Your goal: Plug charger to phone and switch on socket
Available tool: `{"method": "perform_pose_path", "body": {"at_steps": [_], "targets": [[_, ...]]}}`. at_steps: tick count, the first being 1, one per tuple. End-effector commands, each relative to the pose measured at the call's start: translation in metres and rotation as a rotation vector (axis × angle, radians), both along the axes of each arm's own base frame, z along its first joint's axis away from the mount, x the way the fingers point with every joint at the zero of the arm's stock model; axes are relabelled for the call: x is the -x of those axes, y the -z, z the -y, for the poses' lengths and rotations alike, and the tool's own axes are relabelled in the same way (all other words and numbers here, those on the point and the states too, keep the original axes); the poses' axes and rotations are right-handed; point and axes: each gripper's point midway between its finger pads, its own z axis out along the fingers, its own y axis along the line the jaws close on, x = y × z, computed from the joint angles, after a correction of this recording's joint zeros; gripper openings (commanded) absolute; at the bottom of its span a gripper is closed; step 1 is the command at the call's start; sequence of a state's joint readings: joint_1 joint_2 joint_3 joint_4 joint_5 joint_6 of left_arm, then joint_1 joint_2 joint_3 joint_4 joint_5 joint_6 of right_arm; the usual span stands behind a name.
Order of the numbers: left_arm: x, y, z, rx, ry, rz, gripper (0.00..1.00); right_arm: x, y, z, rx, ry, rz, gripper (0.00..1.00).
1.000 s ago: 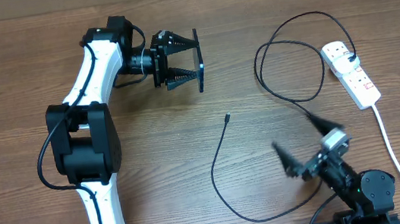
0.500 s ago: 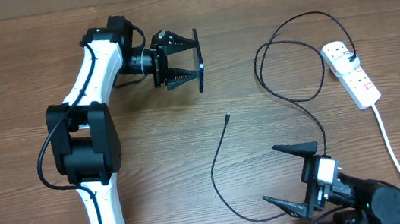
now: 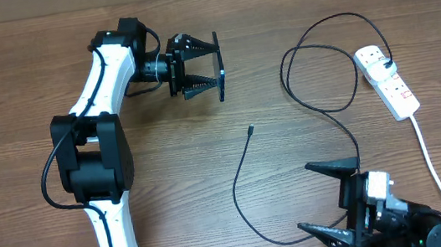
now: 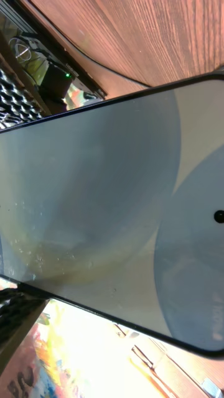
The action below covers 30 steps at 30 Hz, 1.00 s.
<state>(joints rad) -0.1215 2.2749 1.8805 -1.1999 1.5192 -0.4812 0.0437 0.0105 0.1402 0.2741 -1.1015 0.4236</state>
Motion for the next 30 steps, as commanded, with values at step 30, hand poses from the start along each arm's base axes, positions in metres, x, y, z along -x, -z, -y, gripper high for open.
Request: {"method": "perform_pose_path", "body": {"at_steps": [30], "targets": [[-0.006, -0.018, -0.004, 0.063, -0.012, 0.005, 0.75, -0.003, -0.156, 0.050, -0.177, 0.424, 0.253, 1.00]]}}
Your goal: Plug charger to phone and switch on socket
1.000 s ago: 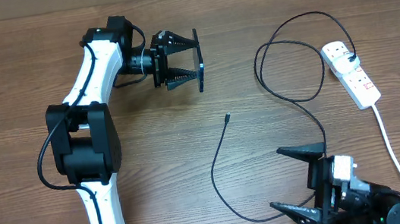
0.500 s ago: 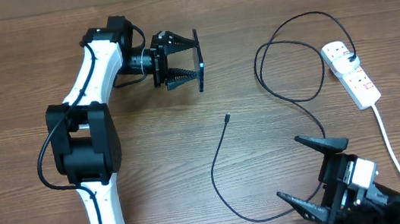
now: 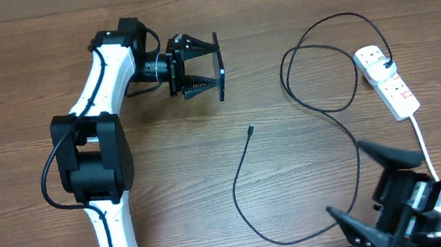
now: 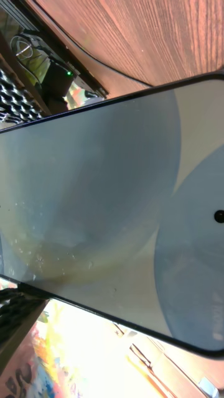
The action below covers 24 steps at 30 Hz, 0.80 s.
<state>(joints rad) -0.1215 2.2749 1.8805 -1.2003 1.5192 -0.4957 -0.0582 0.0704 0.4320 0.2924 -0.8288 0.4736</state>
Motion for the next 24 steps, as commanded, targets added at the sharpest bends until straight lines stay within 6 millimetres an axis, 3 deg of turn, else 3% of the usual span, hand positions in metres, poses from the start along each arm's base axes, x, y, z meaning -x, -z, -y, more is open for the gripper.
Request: {"method": "perform_pose_path", "body": {"at_steps": [1, 8, 12, 15, 17, 20, 24], "targets": [[-0.006, -0.018, -0.004, 0.064, -0.012, 0.019, 0.74, -0.014, -0.039, 0.014, 0.012, 0.145, 0.000, 1.00], [-0.006, -0.018, -0.004, 0.064, -0.012, 0.019, 0.74, -0.070, -0.059, 0.021, 0.141, 0.209, -0.326, 1.00], [-0.006, -0.018, -0.004, 0.064, -0.012, 0.019, 0.75, -0.104, -0.042, 0.030, 0.197, 0.237, -0.628, 1.00], [-0.006, -0.018, -0.004, 0.064, -0.012, 0.019, 0.75, -0.119, -0.030, 0.029, 0.220, 0.204, -0.769, 1.00], [-0.006, -0.018, -0.004, 0.065, -0.012, 0.020, 0.75, -0.116, -0.029, 0.011, 0.205, 0.042, -0.827, 1.00], [-0.006, -0.018, -0.004, 0.065, -0.012, 0.020, 0.75, -0.093, -0.027, -0.015, 0.175, -0.248, -0.914, 1.00], [-0.006, -0.018, -0.004, 0.065, -0.012, 0.020, 0.75, -0.096, -0.024, -0.019, 0.183, -0.319, -0.916, 1.00]]}}
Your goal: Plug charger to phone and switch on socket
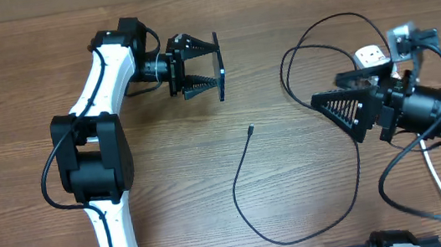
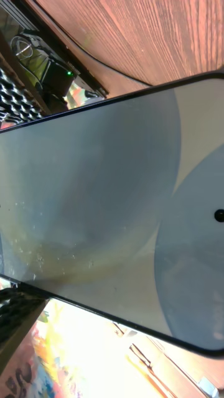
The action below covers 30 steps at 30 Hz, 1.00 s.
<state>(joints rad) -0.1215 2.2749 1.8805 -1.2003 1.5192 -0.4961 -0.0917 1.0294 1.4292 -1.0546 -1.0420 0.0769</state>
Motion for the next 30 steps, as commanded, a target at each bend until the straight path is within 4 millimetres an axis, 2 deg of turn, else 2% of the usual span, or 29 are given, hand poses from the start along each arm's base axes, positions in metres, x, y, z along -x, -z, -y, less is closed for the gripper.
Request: {"method": "perform_pose_path", "body": {"at_steps": [1, 4, 6, 7, 9, 11, 13, 14, 17, 21, 30], "targets": [[-0.006, -0.018, -0.004, 0.065, -0.012, 0.020, 0.75, 0.017, -0.019, -0.012, -0.064, -0.125, 0.050, 1.00], [-0.006, -0.018, -0.004, 0.065, -0.012, 0.020, 0.75, 0.006, -0.006, -0.003, -0.006, -0.037, 0.019, 1.00], [-0.006, -0.018, -0.004, 0.065, -0.012, 0.020, 0.75, -0.010, 0.014, 0.017, 0.085, 0.143, -0.056, 1.00], [-0.006, -0.018, -0.004, 0.065, -0.012, 0.020, 0.75, -0.020, 0.027, 0.035, 0.139, 0.277, -0.120, 1.00], [-0.006, -0.018, -0.004, 0.065, -0.012, 0.020, 0.75, -0.034, 0.060, 0.092, 0.258, 0.658, -0.289, 1.00], [-0.006, -0.018, -0.004, 0.065, -0.012, 0.020, 0.75, -0.029, 0.085, 0.149, 0.383, 0.994, -0.411, 1.00], [-0.006, -0.018, -0.004, 0.065, -0.012, 0.020, 0.75, -0.020, 0.100, 0.185, 0.497, 1.191, -0.475, 1.00], [-0.006, -0.018, -0.004, 0.065, -0.012, 0.020, 0.75, -0.017, 0.107, 0.194, 0.540, 1.229, -0.496, 1.00], [-0.006, -0.018, -0.004, 0.065, -0.012, 0.020, 0.74, -0.019, 0.127, 0.197, 0.603, 1.220, -0.575, 1.00], [-0.006, -0.018, -0.004, 0.064, -0.012, 0.019, 0.74, -0.031, 0.151, 0.186, 0.605, 1.135, -0.678, 1.00], [-0.006, -0.018, -0.004, 0.064, -0.012, 0.016, 0.74, -0.042, 0.185, 0.181, 0.655, 1.070, -0.816, 1.00]]}}
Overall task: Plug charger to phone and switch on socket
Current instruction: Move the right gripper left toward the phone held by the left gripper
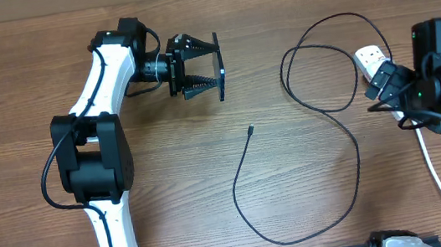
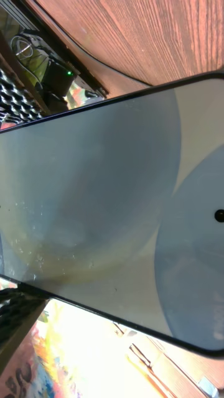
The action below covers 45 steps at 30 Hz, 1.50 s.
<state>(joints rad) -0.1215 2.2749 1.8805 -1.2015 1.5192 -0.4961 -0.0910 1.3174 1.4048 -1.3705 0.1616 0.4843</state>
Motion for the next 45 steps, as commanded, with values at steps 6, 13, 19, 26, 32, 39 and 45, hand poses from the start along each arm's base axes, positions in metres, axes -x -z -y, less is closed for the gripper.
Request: {"method": "perform_pose_path", "body": {"at_steps": [6, 13, 19, 26, 32, 39, 45], "targets": [[-0.006, -0.018, -0.004, 0.064, -0.011, 0.017, 0.74, -0.004, 0.009, -0.014, -0.087, -0.013, -0.021, 1.00], [-0.006, -0.018, -0.004, 0.064, -0.011, 0.017, 0.75, -0.005, 0.009, -0.014, -0.091, -0.014, -0.017, 1.00], [-0.006, -0.018, -0.004, 0.064, -0.011, 0.017, 0.74, -0.003, 0.010, -0.020, -0.121, -0.024, -0.024, 1.00], [-0.006, -0.018, -0.004, 0.064, -0.011, 0.017, 0.75, -0.017, 0.002, -0.063, -0.305, -0.255, 0.047, 1.00], [-0.006, -0.018, -0.004, 0.064, -0.011, 0.017, 0.75, -0.026, -0.009, -0.086, -0.412, -0.348, 0.113, 1.00], [-0.005, -0.018, -0.004, 0.064, -0.011, 0.017, 0.74, -0.040, -0.026, -0.136, -0.456, -0.571, 0.215, 1.00], [-0.005, -0.018, -0.004, 0.064, -0.011, 0.017, 0.74, -0.049, -0.029, -0.169, -0.364, -0.595, 0.253, 1.00]]}}
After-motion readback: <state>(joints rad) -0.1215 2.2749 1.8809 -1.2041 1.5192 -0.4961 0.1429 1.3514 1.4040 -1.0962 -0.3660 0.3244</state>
